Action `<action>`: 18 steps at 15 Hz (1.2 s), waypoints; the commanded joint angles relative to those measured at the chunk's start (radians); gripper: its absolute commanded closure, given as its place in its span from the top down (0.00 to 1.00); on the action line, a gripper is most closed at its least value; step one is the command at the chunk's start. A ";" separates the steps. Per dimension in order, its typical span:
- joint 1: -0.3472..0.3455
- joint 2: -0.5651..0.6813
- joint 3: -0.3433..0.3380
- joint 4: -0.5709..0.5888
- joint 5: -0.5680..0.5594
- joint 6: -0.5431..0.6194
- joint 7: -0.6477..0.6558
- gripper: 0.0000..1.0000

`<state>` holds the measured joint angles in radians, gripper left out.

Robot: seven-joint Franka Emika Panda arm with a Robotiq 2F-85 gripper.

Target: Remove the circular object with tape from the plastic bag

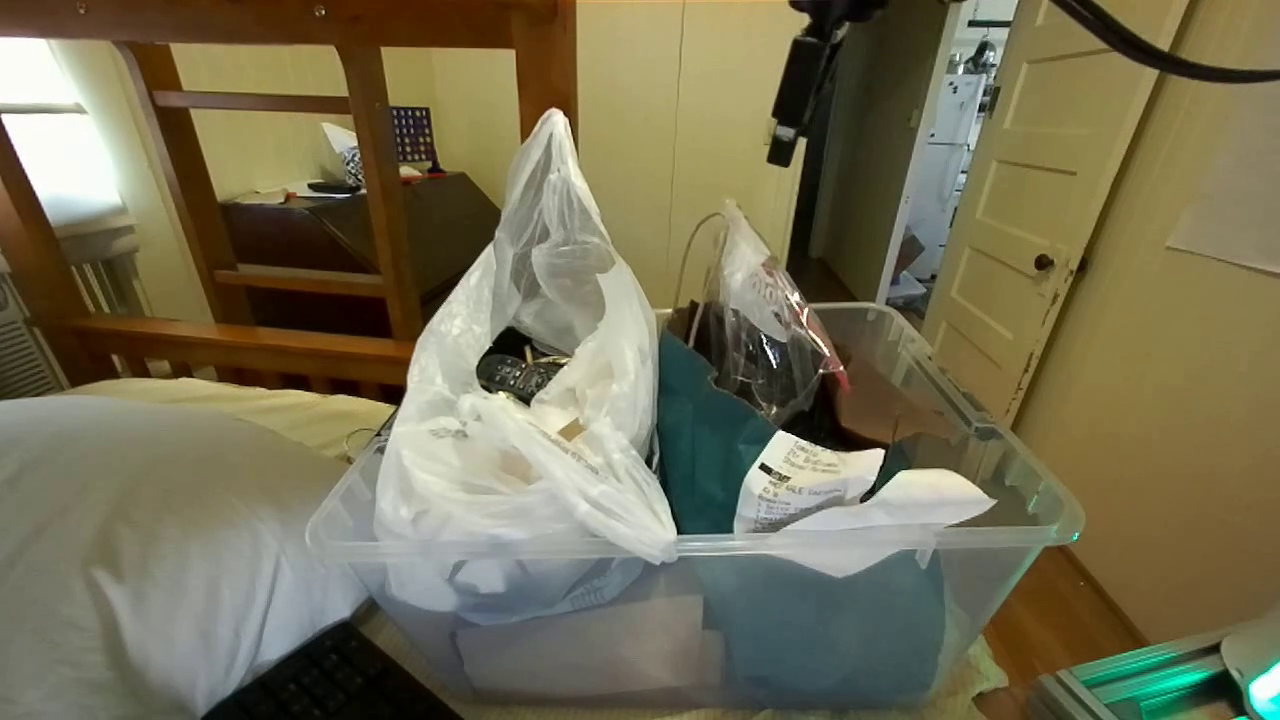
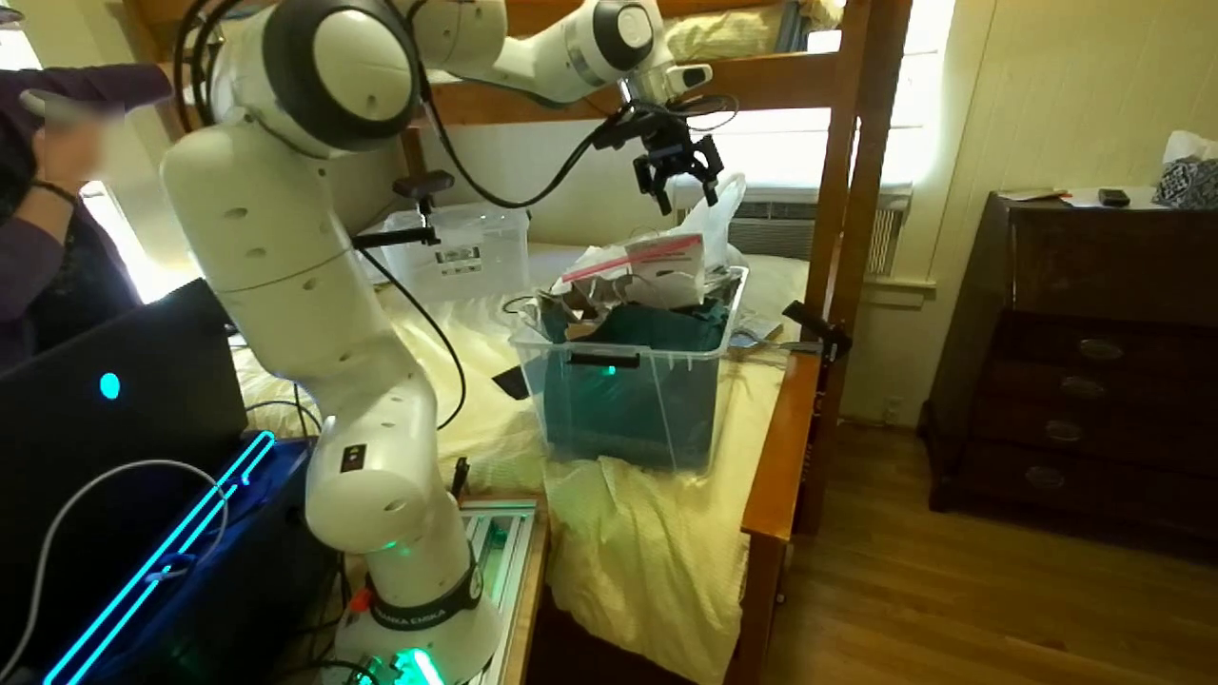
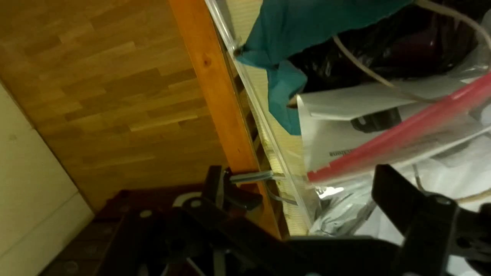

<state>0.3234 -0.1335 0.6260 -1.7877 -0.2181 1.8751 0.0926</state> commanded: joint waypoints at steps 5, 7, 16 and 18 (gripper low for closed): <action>0.147 0.245 0.009 0.239 -0.108 0.001 -0.067 1.00; 0.174 0.291 0.007 0.284 -0.120 0.000 -0.072 1.00; 0.292 0.476 0.031 0.478 -0.120 -0.042 -0.291 1.00; 0.347 0.533 0.016 0.525 -0.121 -0.029 -0.365 1.00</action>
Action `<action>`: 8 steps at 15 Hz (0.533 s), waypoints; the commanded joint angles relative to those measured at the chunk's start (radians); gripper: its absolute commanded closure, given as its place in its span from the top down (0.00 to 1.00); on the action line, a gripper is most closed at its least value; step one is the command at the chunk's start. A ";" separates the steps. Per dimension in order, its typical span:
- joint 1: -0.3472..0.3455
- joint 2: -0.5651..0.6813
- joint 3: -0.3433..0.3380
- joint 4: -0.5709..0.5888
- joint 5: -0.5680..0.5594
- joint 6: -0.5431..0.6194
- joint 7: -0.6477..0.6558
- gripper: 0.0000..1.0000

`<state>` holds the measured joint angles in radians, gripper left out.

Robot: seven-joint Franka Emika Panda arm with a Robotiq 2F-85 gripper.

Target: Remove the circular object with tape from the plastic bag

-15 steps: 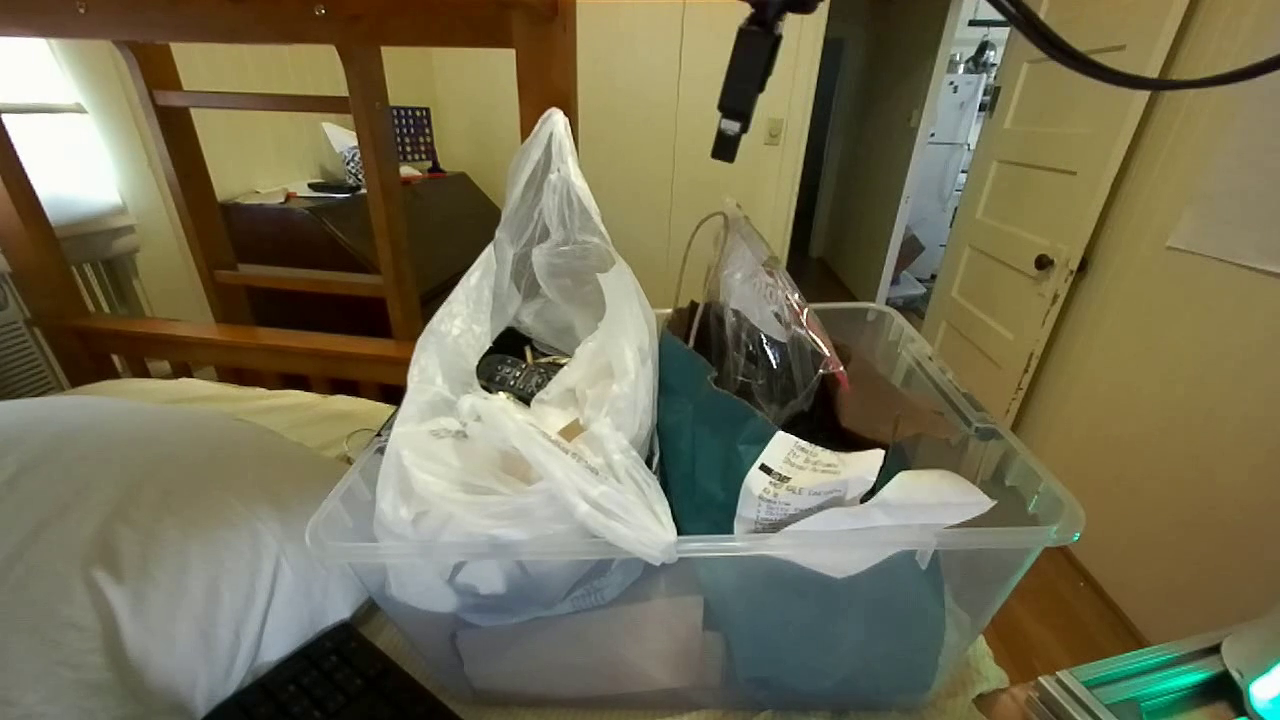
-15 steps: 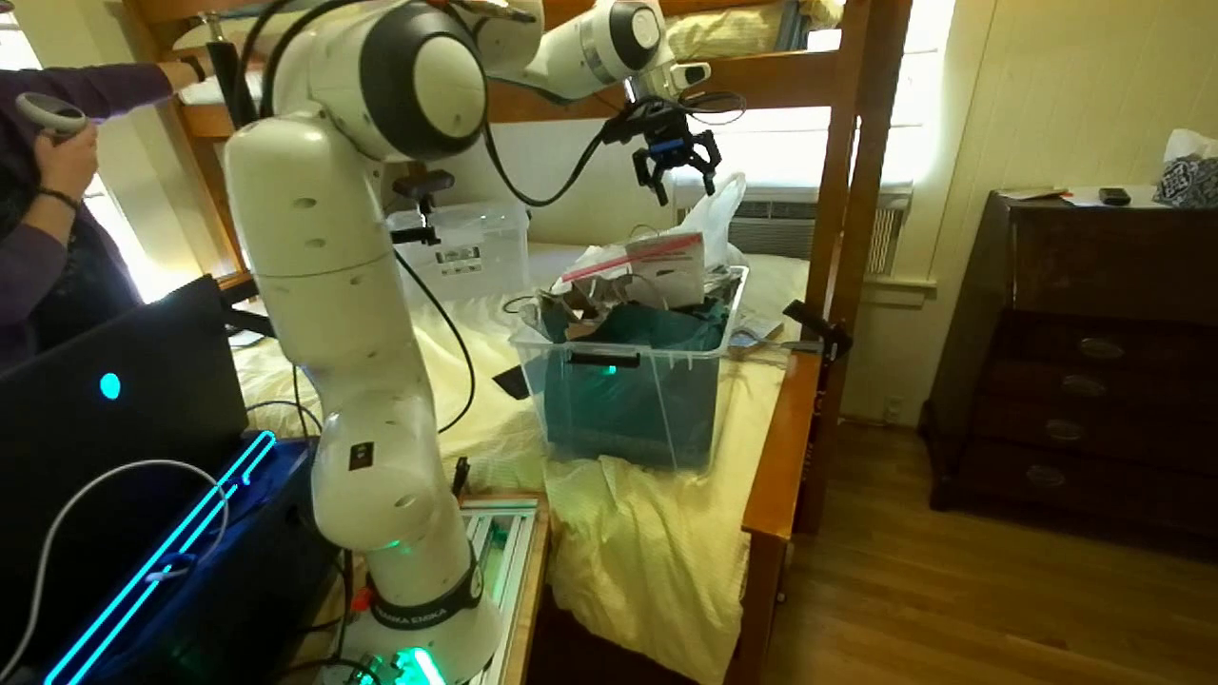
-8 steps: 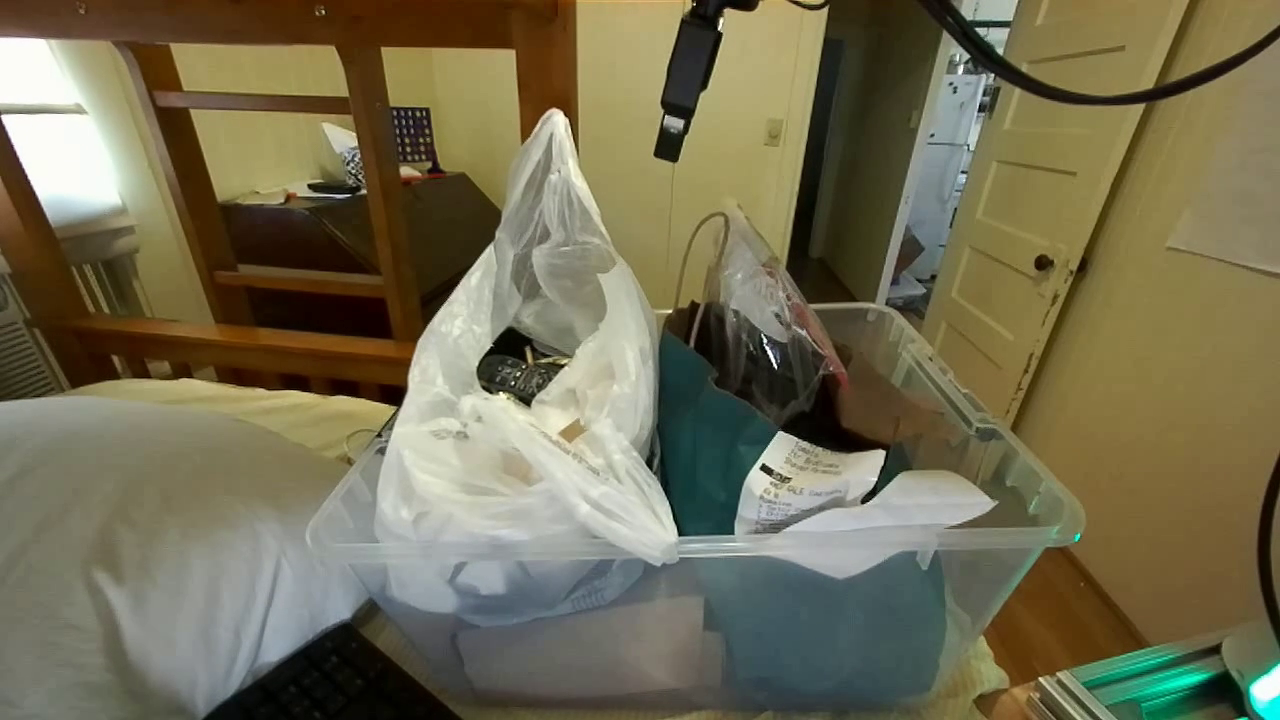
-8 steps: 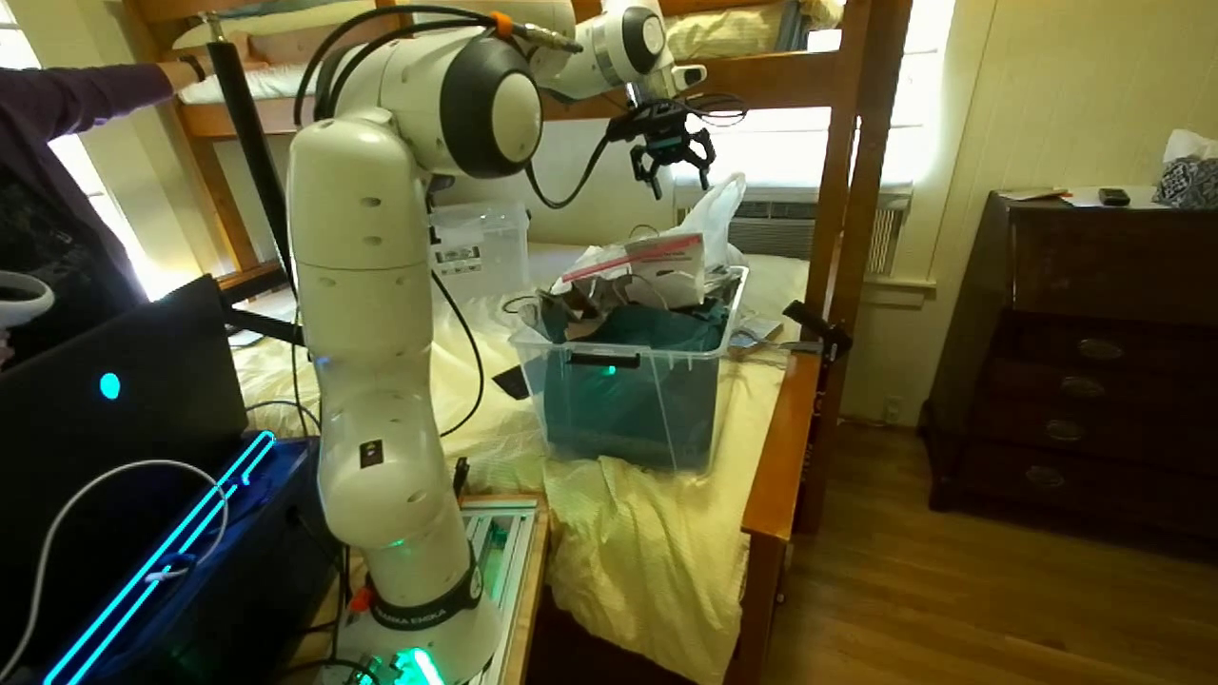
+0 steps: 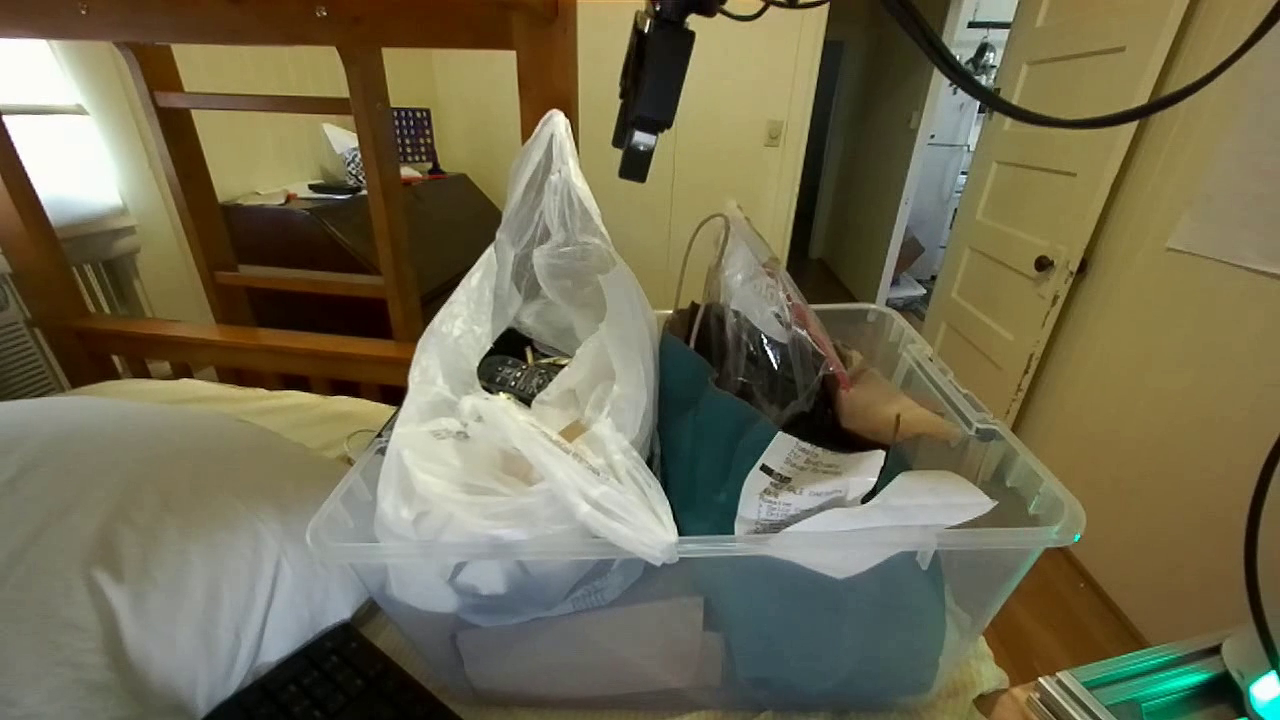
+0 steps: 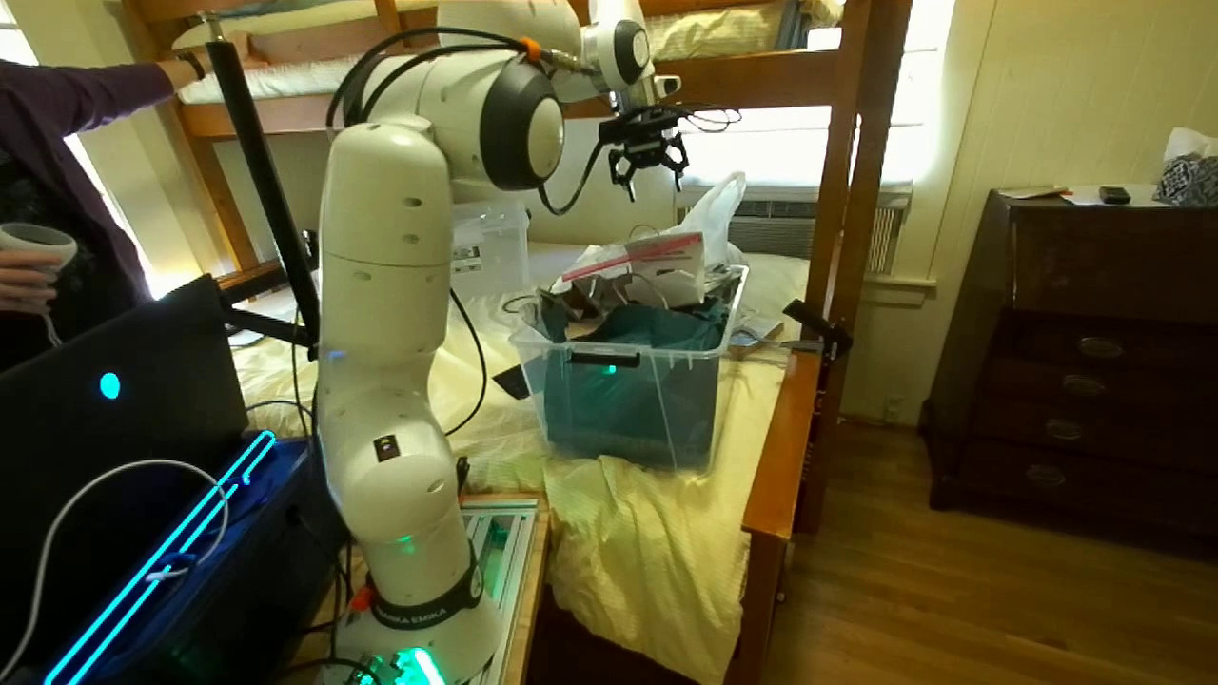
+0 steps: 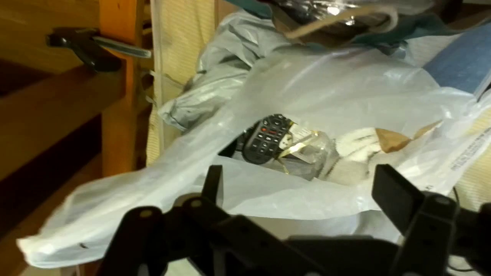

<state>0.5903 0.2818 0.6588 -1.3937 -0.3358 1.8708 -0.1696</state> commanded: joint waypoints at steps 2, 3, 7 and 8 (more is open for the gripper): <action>0.136 0.178 -0.055 0.170 -0.018 0.020 -0.133 1.00; 0.162 0.200 -0.082 0.187 -0.025 0.028 -0.136 1.00; 0.245 0.255 -0.220 0.226 -0.024 0.053 -0.115 1.00; 0.255 0.268 -0.241 0.232 -0.021 0.075 -0.134 1.00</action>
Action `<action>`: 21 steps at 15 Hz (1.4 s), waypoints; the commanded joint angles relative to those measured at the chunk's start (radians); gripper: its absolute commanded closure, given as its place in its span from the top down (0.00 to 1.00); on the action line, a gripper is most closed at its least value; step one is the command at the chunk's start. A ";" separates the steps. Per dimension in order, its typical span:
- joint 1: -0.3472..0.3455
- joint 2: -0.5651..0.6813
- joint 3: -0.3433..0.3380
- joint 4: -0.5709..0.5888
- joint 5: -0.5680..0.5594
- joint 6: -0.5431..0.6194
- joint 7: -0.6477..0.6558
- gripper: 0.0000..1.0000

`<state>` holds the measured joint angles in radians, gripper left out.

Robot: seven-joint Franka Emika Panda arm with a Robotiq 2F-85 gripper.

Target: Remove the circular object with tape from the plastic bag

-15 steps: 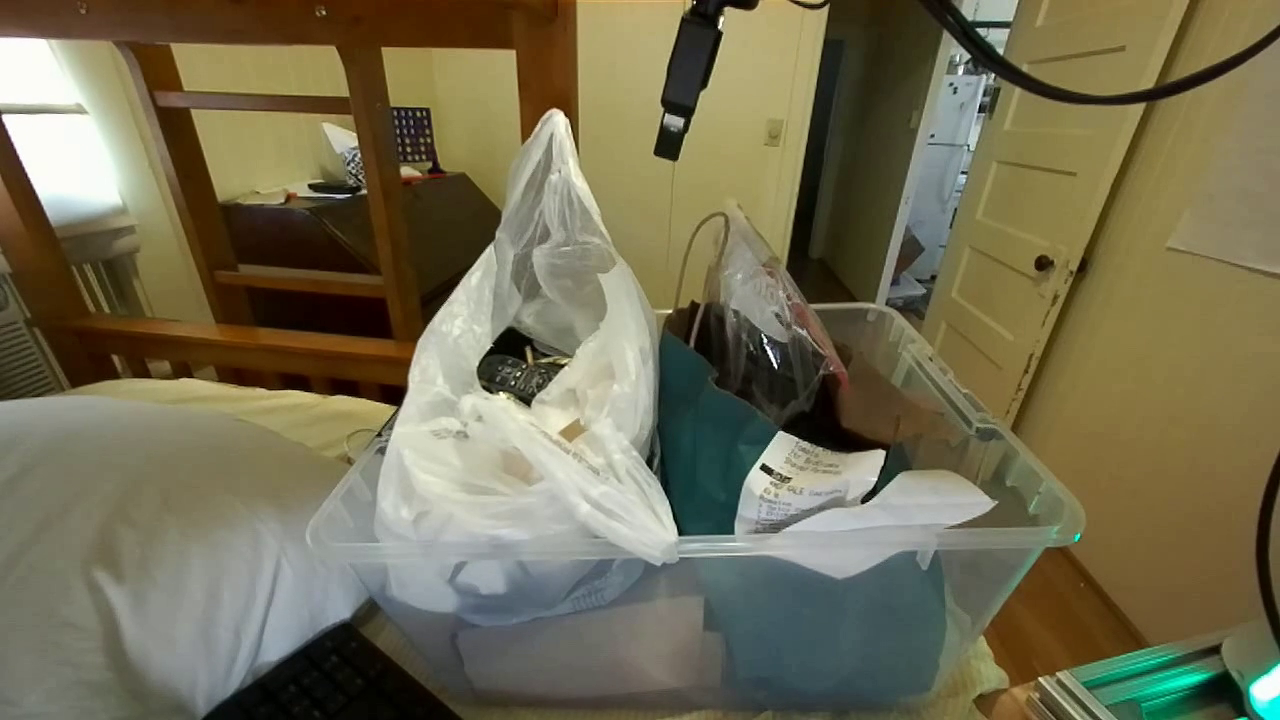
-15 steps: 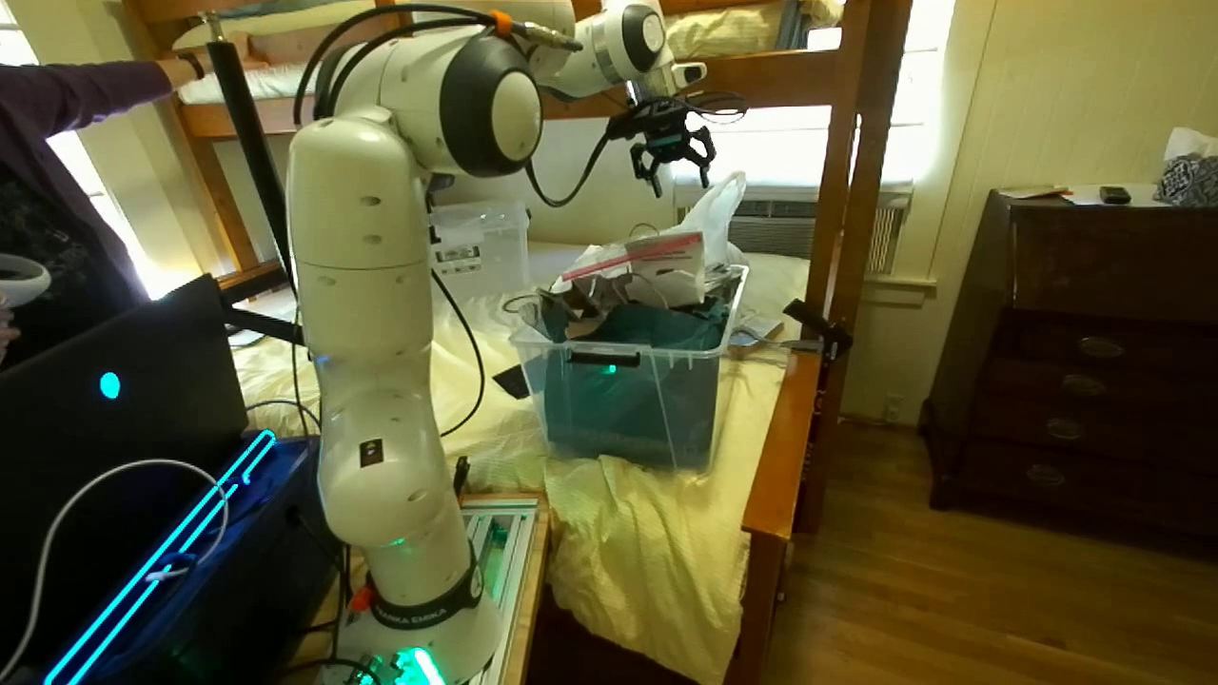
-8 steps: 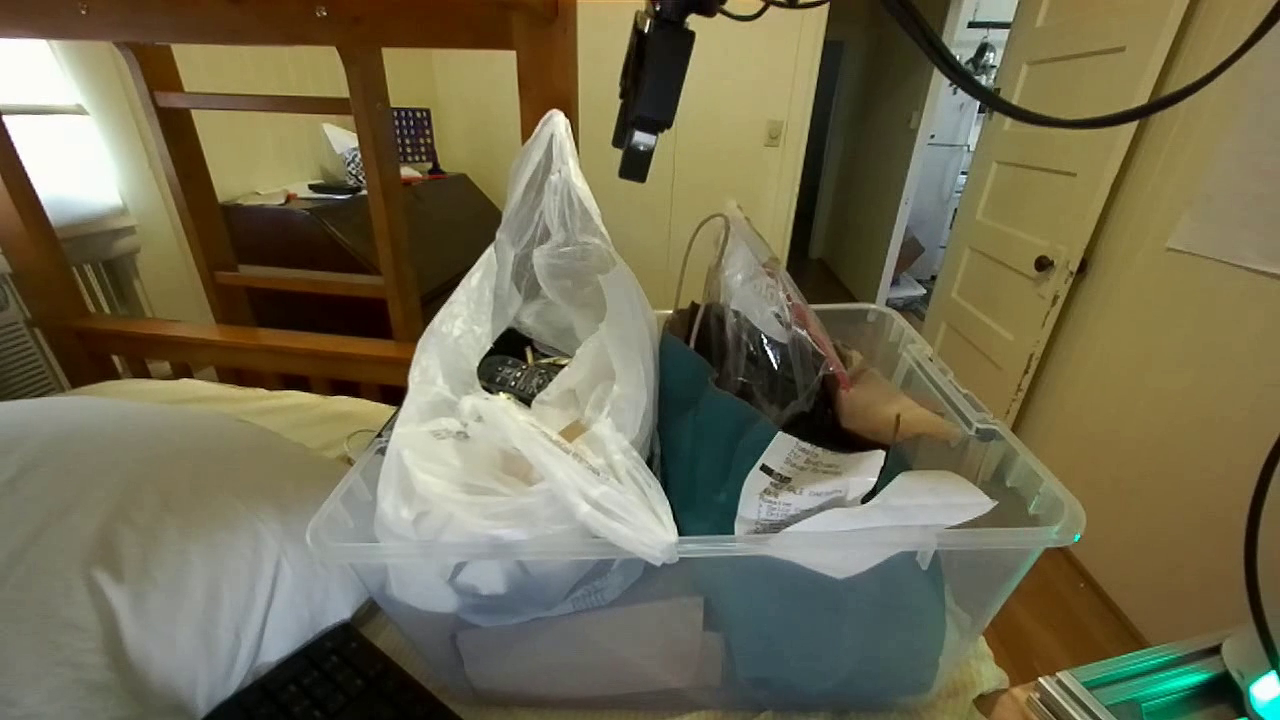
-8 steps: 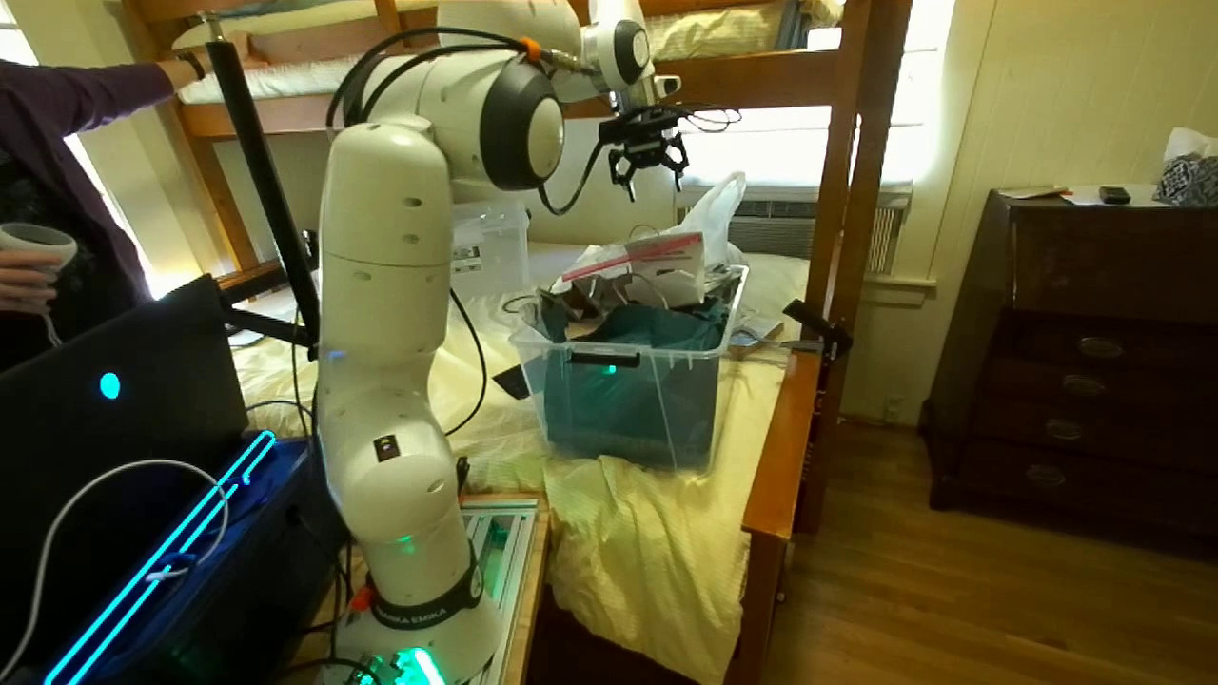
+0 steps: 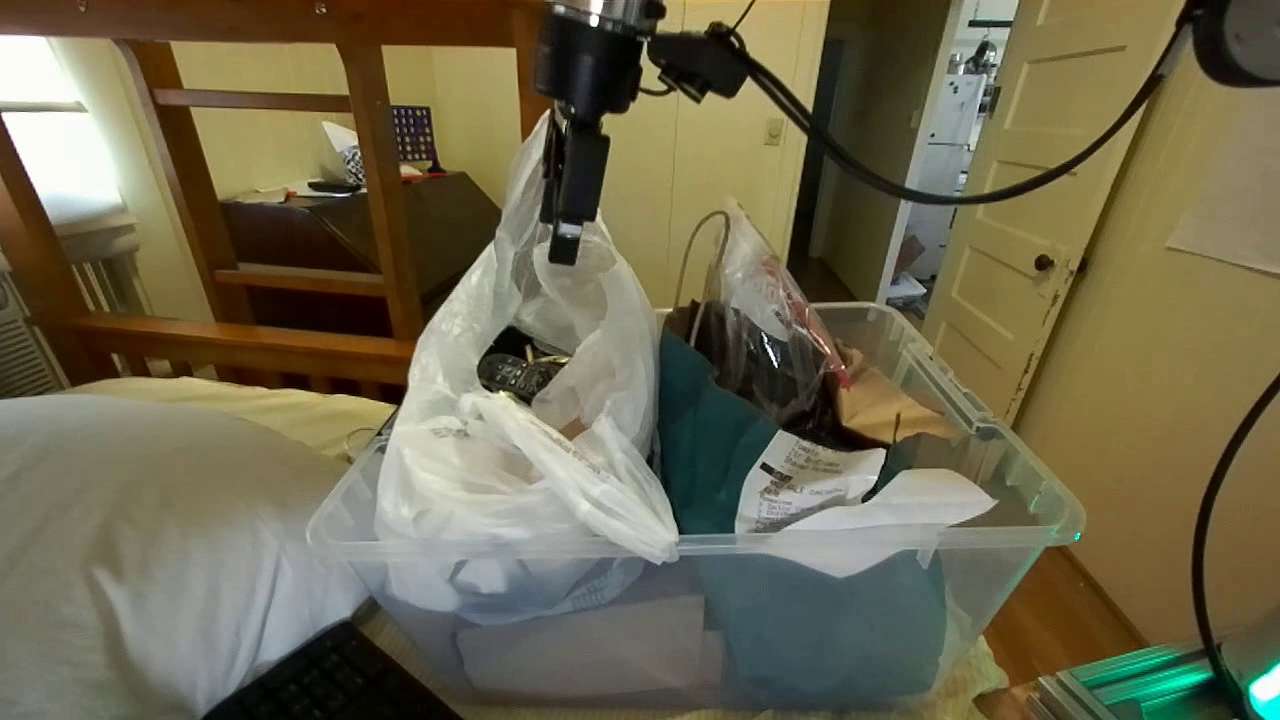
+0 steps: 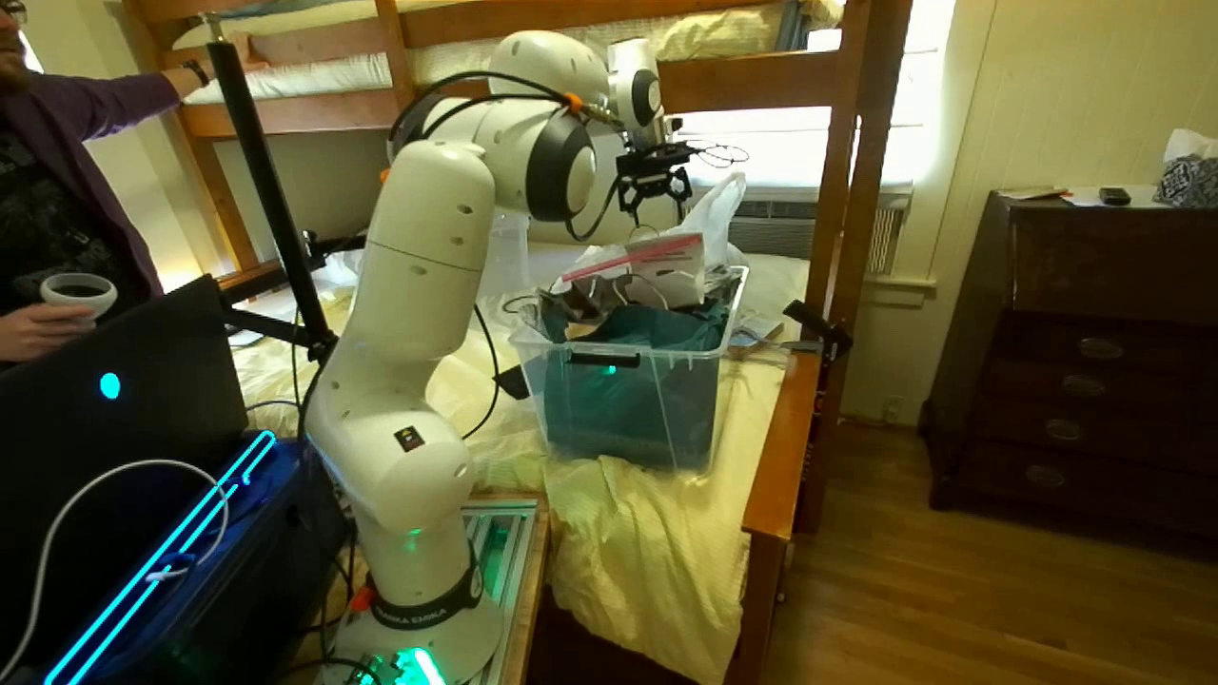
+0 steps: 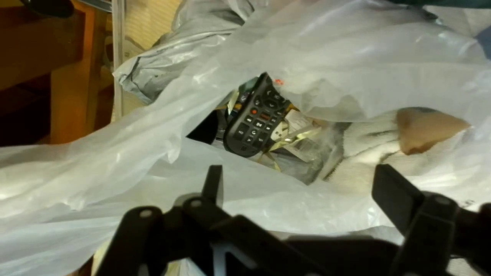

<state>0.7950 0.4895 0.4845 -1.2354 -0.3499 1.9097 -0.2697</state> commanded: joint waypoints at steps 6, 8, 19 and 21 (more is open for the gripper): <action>0.010 0.109 -0.055 0.021 0.007 0.179 -0.080 1.00; -0.007 0.095 -0.048 -0.022 0.021 0.183 -0.086 1.00; -0.058 0.026 -0.064 -0.220 0.120 0.213 -0.035 1.00; -0.067 0.012 -0.065 -0.234 0.150 0.192 -0.044 1.00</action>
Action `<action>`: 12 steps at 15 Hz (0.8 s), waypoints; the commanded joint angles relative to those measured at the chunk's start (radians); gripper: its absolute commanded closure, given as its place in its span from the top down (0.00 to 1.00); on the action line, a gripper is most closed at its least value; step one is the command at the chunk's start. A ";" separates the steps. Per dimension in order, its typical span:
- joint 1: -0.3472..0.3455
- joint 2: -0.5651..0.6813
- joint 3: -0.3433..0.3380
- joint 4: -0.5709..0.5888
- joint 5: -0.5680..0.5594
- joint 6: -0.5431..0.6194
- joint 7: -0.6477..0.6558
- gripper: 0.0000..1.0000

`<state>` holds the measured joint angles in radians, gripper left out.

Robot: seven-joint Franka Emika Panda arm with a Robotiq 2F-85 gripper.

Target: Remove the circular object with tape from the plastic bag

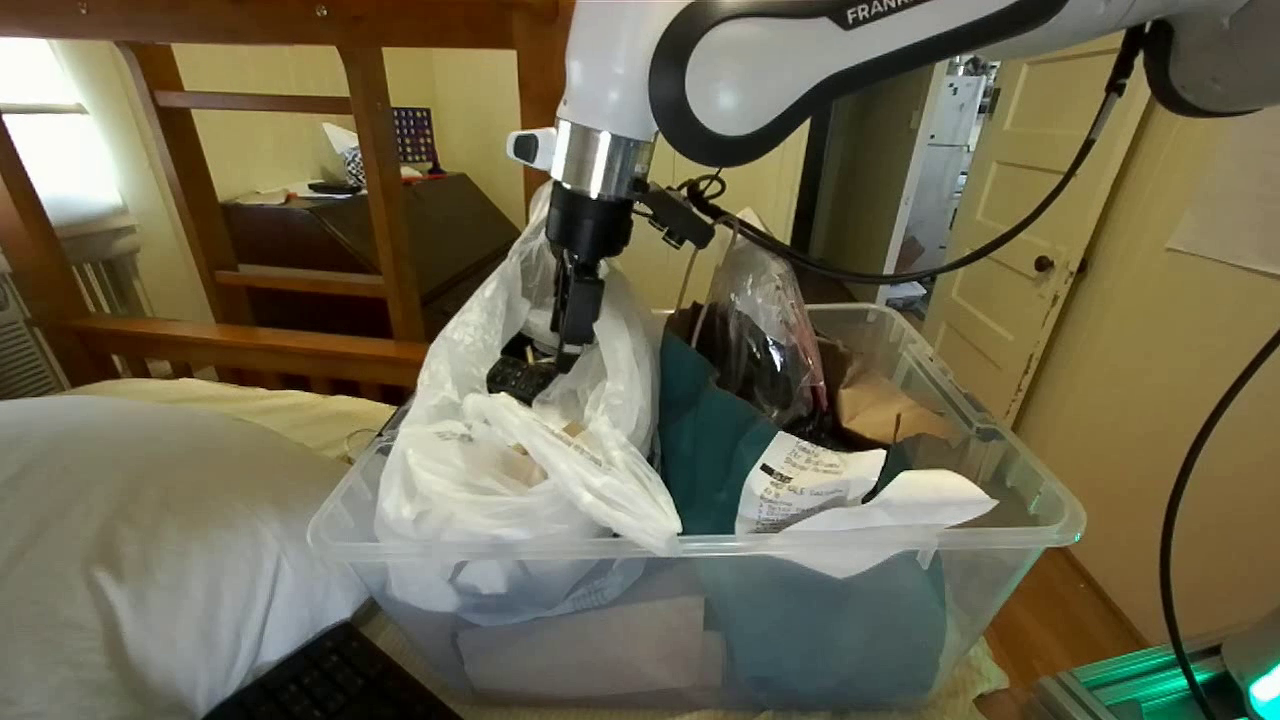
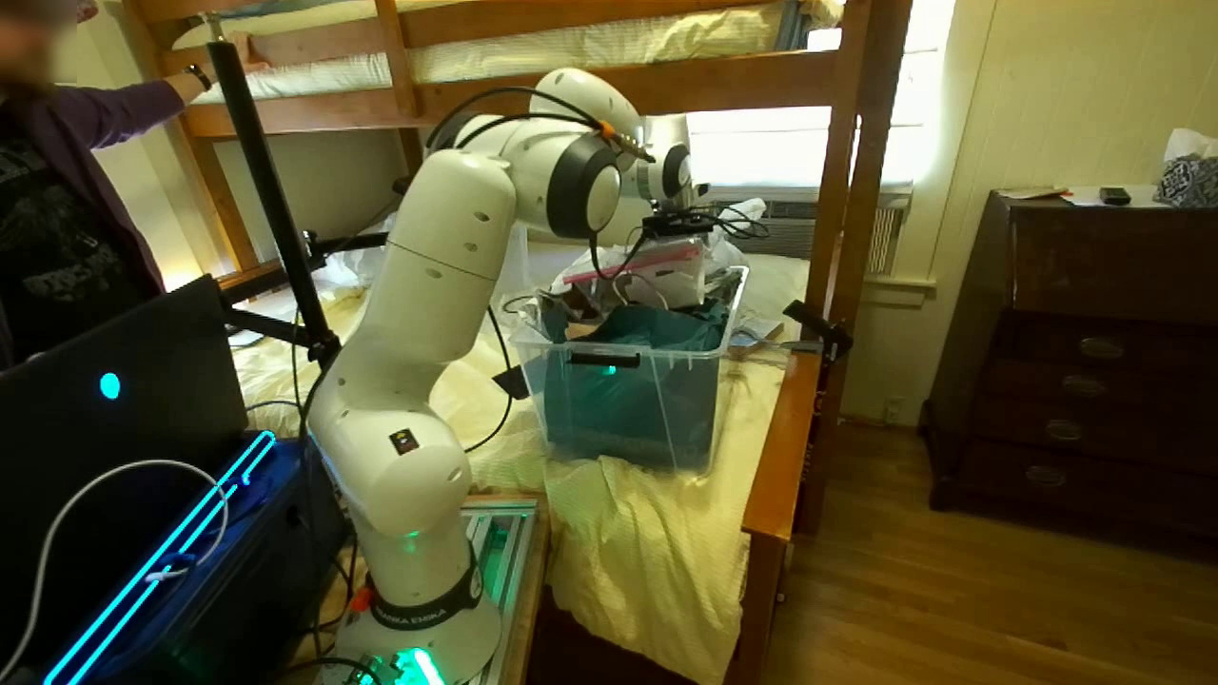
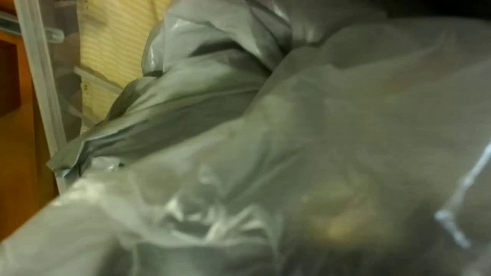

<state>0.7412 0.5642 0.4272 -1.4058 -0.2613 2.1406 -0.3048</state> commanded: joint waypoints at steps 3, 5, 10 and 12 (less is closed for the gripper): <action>-0.027 -0.087 -0.012 -0.088 0.087 -0.031 -0.004 1.00; -0.008 -0.045 -0.020 -0.036 0.066 -0.028 -0.007 1.00; -0.013 -0.058 -0.021 -0.052 0.067 -0.028 -0.006 1.00; -0.011 -0.045 -0.024 -0.035 0.060 -0.022 -0.013 1.00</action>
<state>0.7180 0.5057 0.4183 -1.4634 -0.2011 2.1162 -0.3056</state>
